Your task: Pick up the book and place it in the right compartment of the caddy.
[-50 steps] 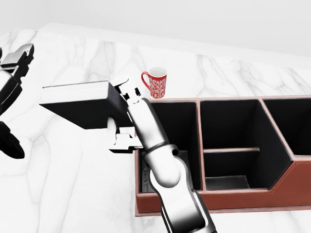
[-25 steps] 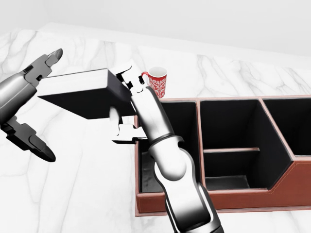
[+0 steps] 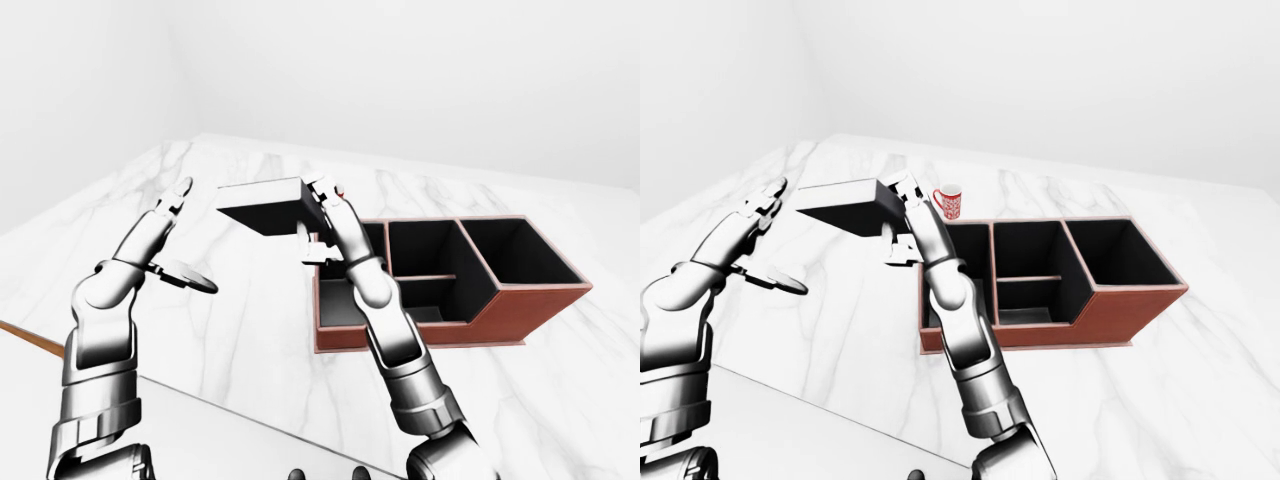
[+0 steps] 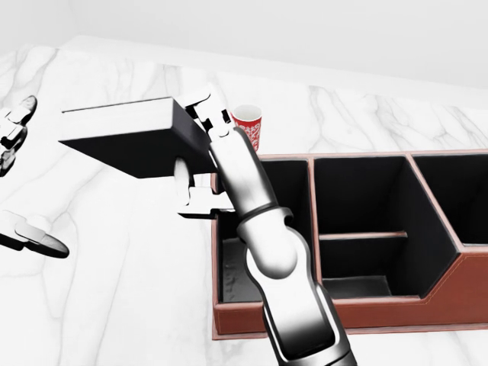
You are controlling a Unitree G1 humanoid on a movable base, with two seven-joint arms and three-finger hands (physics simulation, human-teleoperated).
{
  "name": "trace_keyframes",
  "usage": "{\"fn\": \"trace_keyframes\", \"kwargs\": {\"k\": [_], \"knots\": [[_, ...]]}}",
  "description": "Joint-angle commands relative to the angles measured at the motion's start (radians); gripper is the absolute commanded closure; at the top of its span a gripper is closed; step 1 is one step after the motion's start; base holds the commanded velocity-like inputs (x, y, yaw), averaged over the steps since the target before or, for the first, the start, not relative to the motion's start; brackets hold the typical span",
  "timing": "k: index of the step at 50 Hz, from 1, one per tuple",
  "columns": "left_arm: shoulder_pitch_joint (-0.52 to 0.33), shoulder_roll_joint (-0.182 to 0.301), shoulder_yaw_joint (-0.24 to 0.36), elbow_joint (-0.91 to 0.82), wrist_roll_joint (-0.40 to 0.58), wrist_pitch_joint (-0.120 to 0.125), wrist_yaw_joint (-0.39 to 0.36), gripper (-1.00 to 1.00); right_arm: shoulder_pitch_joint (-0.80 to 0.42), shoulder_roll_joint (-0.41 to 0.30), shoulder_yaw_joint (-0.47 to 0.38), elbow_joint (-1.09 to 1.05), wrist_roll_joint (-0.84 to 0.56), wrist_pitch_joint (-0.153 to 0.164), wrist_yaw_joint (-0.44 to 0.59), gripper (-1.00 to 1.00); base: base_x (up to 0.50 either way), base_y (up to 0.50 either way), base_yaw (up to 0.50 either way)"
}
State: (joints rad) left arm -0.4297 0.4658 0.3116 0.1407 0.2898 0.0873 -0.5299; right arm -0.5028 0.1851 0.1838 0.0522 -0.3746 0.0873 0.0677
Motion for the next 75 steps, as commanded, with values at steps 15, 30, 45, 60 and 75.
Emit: {"fn": "trace_keyframes", "kwargs": {"k": [15,30,45,60,75], "knots": [[0.104,-0.077,-0.011,0.017,-0.225,0.0,0.087,-1.0,-0.131,-0.051,-0.083,-0.118,0.128,0.0,-0.022,1.0,0.0,0.0,0.0],[0.149,-0.134,-0.031,-0.086,-0.223,0.0,0.08,-1.0,-0.242,-0.178,-0.183,-0.088,0.261,0.0,-0.078,1.0,0.0,0.0,0.0],[0.165,-0.157,-0.035,-0.149,-0.229,0.0,0.08,-1.0,-0.223,-0.322,-0.279,-0.104,0.379,0.0,-0.119,1.0,0.0,0.0,0.0],[0.179,-0.169,-0.039,-0.202,-0.229,0.0,0.073,-1.0,-0.132,-0.47,-0.404,-0.141,0.503,0.0,-0.157,1.0,0.0,0.0,0.0],[0.19,-0.173,-0.044,-0.216,-0.231,0.0,0.072,-1.0,0.012,-0.563,-0.513,-0.217,0.575,0.0,-0.149,1.0,0.0,0.0,0.0]]}}
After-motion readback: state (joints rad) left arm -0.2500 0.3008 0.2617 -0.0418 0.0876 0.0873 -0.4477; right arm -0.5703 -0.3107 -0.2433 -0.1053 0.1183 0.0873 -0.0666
